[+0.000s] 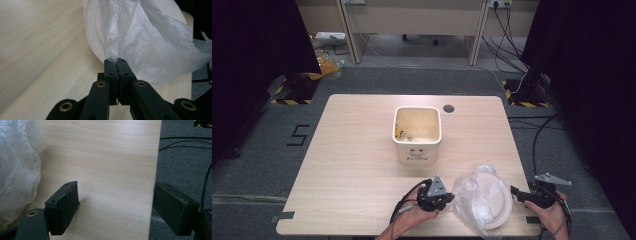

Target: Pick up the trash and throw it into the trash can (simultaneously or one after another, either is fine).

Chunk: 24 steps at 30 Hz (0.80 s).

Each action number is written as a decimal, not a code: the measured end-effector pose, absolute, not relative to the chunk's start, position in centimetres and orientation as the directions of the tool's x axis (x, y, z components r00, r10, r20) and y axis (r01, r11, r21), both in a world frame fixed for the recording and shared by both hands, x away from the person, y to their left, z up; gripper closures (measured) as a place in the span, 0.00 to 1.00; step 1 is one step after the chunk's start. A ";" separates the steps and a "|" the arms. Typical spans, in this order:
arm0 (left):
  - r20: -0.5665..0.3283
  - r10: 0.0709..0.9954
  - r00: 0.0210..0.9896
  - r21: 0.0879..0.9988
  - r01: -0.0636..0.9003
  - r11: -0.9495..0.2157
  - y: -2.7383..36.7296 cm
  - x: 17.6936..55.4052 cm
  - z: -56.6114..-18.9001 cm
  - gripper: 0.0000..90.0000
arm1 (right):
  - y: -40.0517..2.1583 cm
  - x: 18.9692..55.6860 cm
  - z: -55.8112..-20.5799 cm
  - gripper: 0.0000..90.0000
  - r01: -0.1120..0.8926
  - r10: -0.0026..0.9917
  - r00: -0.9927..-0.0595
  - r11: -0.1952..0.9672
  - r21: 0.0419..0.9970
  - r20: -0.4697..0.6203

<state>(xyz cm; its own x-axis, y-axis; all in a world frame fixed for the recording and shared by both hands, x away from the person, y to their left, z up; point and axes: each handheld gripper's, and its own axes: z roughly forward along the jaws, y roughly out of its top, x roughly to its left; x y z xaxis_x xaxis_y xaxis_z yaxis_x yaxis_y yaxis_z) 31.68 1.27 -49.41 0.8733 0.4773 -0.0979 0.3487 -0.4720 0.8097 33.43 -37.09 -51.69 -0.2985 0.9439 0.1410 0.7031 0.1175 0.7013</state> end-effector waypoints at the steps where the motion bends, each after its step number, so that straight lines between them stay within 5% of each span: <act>1: -0.100 0.469 0.878 0.814 0.343 -0.468 1.5 31.8 -48.3 0.98 | -37.1 33.4 -51.7 0.24 0.703 0.944 -0.298 0.117 0.701 0.142; 24: -0.131 0.508 0.852 0.844 0.364 -0.393 7.3 37.3 -35.3 0.99 | -37.2 33.5 -51.7 0.24 0.707 0.942 -0.299 0.112 0.699 0.152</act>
<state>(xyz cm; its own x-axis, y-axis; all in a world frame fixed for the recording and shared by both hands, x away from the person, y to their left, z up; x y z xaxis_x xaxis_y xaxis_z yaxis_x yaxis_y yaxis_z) 37.25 7.31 -35.34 0.8516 0.5076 -0.1310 0.3641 -0.3929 0.8444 33.50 -37.22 -51.74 -0.2995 0.9419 0.1520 0.7065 0.1119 0.6988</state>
